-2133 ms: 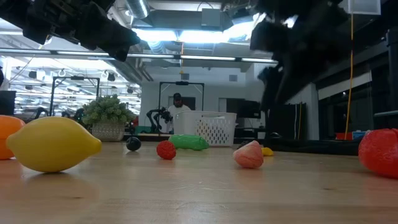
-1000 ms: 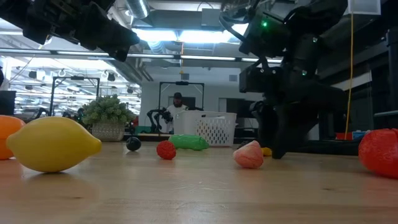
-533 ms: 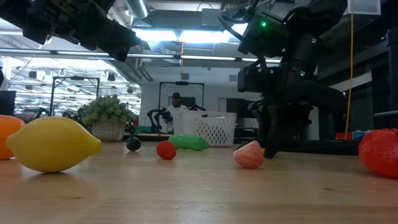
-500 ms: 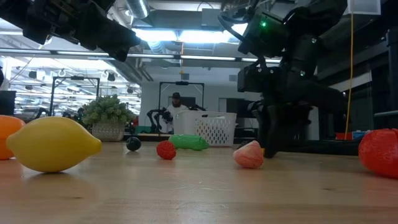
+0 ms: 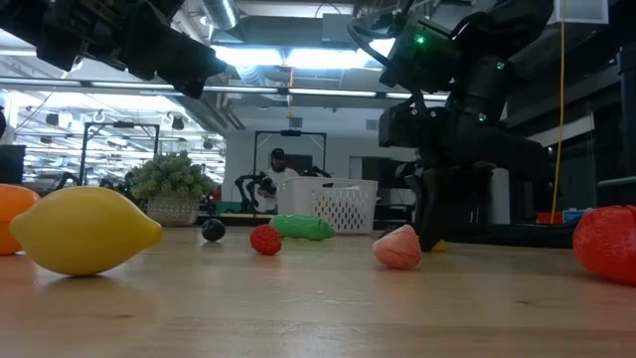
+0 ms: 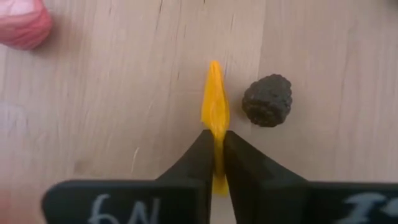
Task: Pick and placing Produce into tupperware
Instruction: Put the corn into the basket
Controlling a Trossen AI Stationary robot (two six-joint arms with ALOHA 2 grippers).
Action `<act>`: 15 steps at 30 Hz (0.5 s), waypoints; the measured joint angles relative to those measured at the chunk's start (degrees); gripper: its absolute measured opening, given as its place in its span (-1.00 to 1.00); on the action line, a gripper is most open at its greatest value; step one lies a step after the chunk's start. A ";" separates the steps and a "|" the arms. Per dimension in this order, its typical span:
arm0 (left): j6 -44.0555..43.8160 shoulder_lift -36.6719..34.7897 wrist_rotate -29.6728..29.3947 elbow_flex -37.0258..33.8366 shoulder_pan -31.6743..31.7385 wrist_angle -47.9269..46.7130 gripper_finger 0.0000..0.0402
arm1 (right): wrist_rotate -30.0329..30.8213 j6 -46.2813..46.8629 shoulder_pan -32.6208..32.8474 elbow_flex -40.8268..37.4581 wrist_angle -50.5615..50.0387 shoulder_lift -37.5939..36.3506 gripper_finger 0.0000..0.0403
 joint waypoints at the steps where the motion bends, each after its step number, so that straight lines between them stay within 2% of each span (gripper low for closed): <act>1: 0.00 0.00 0.00 0.00 0.00 0.00 -0.50 | -0.07 0.17 0.00 0.00 0.00 0.00 -0.85; 8: -0.02 0.00 0.00 0.00 0.00 0.00 -0.45 | -3.34 1.75 0.13 -0.21 -0.71 -1.24 -0.93; 15: -0.01 0.02 0.00 0.00 -0.01 0.01 -0.40 | -3.28 1.54 0.09 -0.24 -1.06 -8.74 -0.93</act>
